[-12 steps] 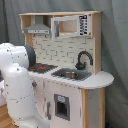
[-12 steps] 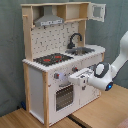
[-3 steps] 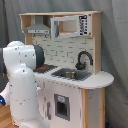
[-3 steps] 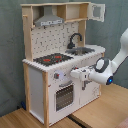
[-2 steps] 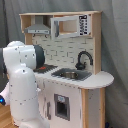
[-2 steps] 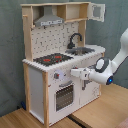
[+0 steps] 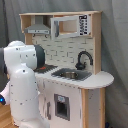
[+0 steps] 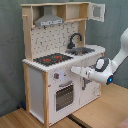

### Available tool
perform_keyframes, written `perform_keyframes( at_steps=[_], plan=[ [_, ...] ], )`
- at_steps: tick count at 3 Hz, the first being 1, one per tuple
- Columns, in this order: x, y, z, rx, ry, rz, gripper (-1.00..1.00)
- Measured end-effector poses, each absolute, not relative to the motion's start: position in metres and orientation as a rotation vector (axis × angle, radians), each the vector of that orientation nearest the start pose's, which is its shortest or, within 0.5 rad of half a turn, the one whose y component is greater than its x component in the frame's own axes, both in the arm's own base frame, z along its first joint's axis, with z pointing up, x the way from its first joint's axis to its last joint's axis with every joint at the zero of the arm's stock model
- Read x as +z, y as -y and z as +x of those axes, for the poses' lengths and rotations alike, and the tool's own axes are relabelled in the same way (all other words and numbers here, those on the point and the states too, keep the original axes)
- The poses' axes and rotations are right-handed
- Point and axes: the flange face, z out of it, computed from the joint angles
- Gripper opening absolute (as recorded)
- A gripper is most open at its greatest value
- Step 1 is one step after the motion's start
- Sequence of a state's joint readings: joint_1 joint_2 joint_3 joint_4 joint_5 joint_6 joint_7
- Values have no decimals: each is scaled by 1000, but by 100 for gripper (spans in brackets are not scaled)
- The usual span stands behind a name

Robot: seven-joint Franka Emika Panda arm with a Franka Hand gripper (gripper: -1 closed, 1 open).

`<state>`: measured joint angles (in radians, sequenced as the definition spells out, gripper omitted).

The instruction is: Play with the kitchen

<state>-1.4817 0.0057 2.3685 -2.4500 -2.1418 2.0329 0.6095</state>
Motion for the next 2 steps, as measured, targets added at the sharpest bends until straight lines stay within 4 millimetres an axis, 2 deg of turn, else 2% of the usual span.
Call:
perform_keyframes(
  at_steps=[2],
  plan=[
    [331,-353,350,1090,-1346,1091,-100]
  ],
)
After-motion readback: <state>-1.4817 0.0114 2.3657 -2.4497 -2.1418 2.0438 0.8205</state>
